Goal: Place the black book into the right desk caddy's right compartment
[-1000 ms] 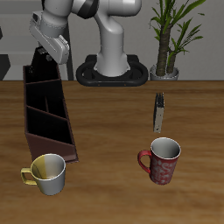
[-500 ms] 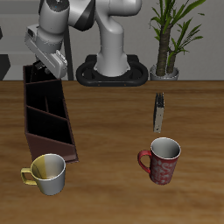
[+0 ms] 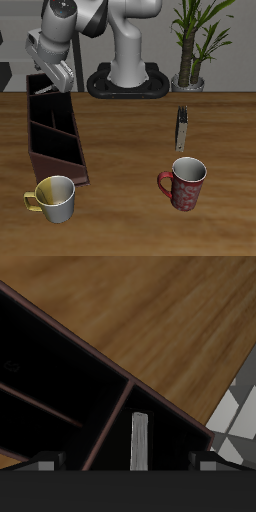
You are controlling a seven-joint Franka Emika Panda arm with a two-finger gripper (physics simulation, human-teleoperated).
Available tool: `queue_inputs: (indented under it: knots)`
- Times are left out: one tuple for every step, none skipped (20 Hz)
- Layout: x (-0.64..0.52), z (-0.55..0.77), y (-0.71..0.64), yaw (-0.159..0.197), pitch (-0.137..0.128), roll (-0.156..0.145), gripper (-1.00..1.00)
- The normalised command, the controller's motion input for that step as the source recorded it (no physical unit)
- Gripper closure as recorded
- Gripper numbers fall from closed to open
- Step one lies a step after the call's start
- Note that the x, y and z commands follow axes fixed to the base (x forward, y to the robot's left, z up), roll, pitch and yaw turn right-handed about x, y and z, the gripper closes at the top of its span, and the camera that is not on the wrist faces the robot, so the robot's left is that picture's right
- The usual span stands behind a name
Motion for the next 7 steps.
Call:
queue_inputs:
  knots:
    - [0.02, 0.14, -0.14, -0.011, -0.02, -0.031, -1.0]
    - [0.01, 0.18, -0.17, -0.01, -0.035, -0.063, -1.0]
    - [-0.01, 0.21, -0.15, 0.019, -0.05, -0.047, -1.0]
    - [-0.01, 0.14, -0.12, -0.001, -0.023, -0.025, -1.0]
    - [0.1, 0.11, -0.01, -0.003, -0.007, -0.001, -1.0]
    - [-0.13, 0.42, -0.19, 0.103, -0.091, -0.018, -1.0]
    - [0.05, 0.08, -0.07, 0.025, -0.012, -0.002, -1.0]
